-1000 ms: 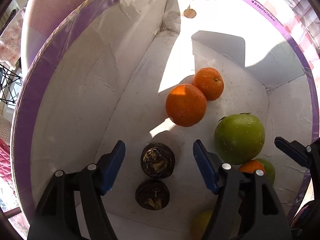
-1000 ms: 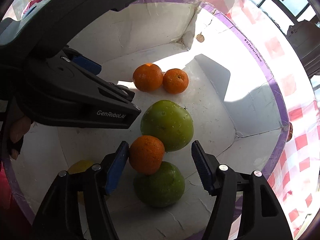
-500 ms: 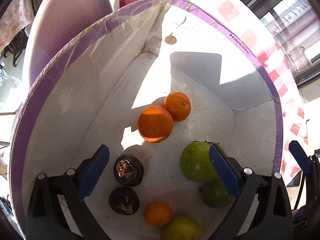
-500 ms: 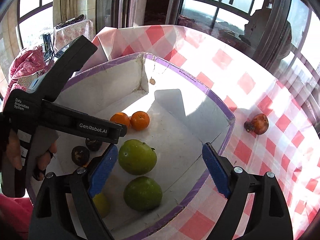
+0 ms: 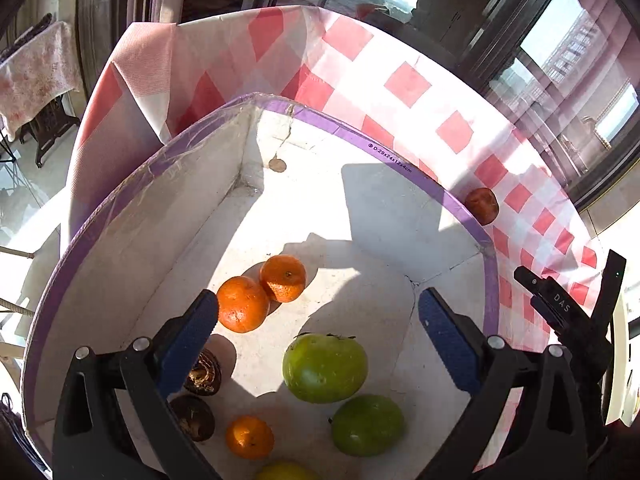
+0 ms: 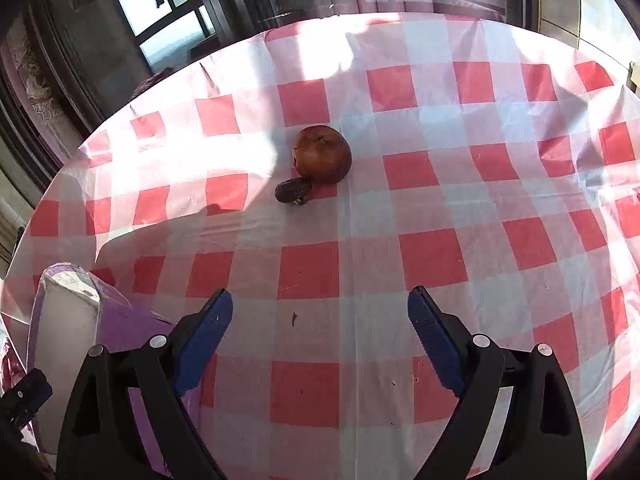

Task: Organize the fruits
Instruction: 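Withdraw both open tools from the box toward the apple, then grasp the red apple with the right tool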

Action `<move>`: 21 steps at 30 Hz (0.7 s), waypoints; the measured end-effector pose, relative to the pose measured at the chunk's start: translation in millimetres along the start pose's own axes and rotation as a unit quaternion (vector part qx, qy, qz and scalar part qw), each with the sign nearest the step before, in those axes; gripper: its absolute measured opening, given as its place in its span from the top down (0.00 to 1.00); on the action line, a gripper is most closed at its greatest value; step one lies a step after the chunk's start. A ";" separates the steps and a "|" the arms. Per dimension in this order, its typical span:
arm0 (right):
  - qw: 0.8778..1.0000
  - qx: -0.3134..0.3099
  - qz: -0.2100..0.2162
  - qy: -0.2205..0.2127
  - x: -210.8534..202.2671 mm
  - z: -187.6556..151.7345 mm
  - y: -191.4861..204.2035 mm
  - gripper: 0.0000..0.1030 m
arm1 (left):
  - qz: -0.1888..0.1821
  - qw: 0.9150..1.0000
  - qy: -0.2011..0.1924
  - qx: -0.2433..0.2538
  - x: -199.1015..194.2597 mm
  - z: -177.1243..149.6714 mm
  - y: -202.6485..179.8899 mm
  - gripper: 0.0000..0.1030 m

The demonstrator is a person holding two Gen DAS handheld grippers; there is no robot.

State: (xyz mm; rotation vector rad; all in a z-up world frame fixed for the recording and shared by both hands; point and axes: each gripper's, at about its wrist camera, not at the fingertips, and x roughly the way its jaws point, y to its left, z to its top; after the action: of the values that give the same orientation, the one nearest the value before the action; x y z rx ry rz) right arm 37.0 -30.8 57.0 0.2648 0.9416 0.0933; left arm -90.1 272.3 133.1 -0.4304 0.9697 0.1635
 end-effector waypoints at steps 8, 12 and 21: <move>0.998 0.070 0.000 -0.001 105.1 89.1 -9.7 0.16 | 0.042 0.995 -0.041 0.078 -5.0 -12.9 -64.5 0.02; 0.998 0.055 -0.012 0.007 141.7 111.4 1.0 0.17 | 0.052 0.991 -0.065 0.102 -6.0 -6.0 -87.9 0.02; 0.998 -0.048 -0.035 0.023 158.7 103.1 13.8 0.38 | 0.024 0.986 -0.099 0.132 17.0 27.5 -156.1 0.02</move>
State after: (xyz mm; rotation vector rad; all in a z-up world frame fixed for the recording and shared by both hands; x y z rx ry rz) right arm 214.1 -5.6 -6.5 0.1409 0.9880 0.0796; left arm -9.2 141.9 176.2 -0.1439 0.7932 0.1175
